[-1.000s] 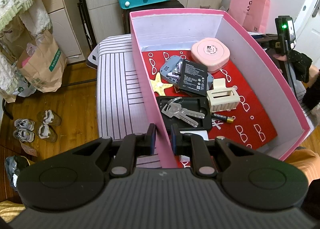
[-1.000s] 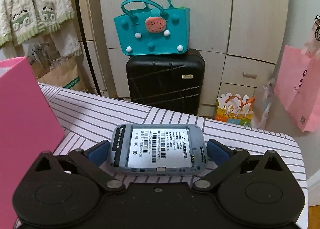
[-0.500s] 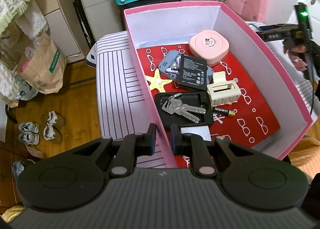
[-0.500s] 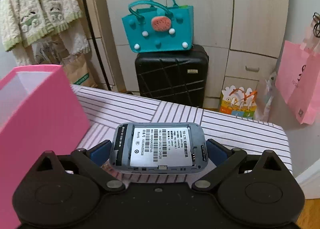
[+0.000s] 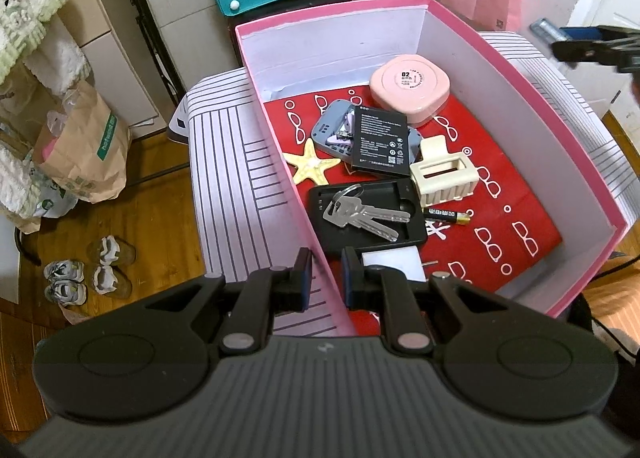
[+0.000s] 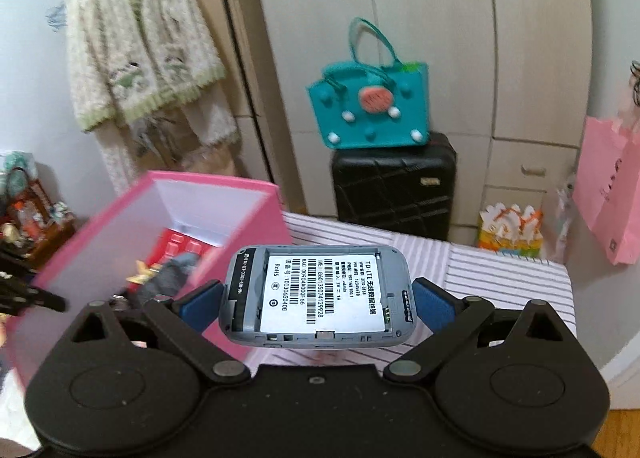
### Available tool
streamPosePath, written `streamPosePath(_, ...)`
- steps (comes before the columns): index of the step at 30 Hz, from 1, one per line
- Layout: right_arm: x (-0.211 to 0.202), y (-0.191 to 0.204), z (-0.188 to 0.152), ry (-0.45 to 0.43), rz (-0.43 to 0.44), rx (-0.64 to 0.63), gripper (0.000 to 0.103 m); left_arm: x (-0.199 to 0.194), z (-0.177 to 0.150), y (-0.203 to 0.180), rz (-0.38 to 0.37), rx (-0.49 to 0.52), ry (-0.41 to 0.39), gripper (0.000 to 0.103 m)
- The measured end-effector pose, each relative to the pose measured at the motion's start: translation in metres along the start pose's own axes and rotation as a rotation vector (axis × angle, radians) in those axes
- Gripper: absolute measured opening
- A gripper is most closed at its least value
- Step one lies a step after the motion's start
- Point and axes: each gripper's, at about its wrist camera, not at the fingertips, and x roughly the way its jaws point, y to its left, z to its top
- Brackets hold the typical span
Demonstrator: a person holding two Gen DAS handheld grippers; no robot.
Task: Organize rigid objects
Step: 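Carry the grey router into the pink box and open the right gripper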
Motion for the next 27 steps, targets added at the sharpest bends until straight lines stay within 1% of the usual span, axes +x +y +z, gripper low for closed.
streamPosePath(5,-0.023,0.034,0.005,-0.006,0.063,-0.038,0.101,0.000,-0.002,0.001,-0.006,0.000,-0.012,0.014)
streamPosePath(8,-0.030,0.057,0.007,0.007,0.095,-0.079,0.101,-0.001,-0.003,0.002,-0.014,-0.007,-0.018,0.015)
streamPosePath(11,-0.032,0.078,0.008,0.032,0.145,-0.112,0.101,-0.002,-0.004,0.003,-0.018,-0.010,-0.024,0.015)
streamPosePath(15,-0.024,0.102,0.007,0.081,0.202,-0.156,0.101,-0.002,-0.005,0.004,-0.024,-0.019,-0.032,0.015)
streamPosePath(17,-0.020,0.117,0.007,0.104,0.186,-0.188,0.101,-0.002,-0.005,0.005,-0.024,-0.020,-0.029,0.015)
streamPosePath(19,-0.016,0.132,0.010,0.133,0.161,-0.259,0.101,-0.003,-0.004,0.003,-0.020,-0.007,-0.022,0.015)
streamPosePath(21,-0.011,0.143,0.015,0.163,0.159,-0.311,0.101,-0.004,-0.004,0.000,-0.011,0.009,-0.018,0.015)
streamPosePath(24,0.002,0.156,0.019,0.243,0.204,-0.347,0.101,-0.004,-0.003,-0.002,-0.005,0.018,-0.017,0.015)
streamPosePath(27,0.014,0.164,0.016,0.315,0.245,-0.359,0.101,-0.004,-0.004,-0.001,-0.009,0.018,-0.020,0.015)
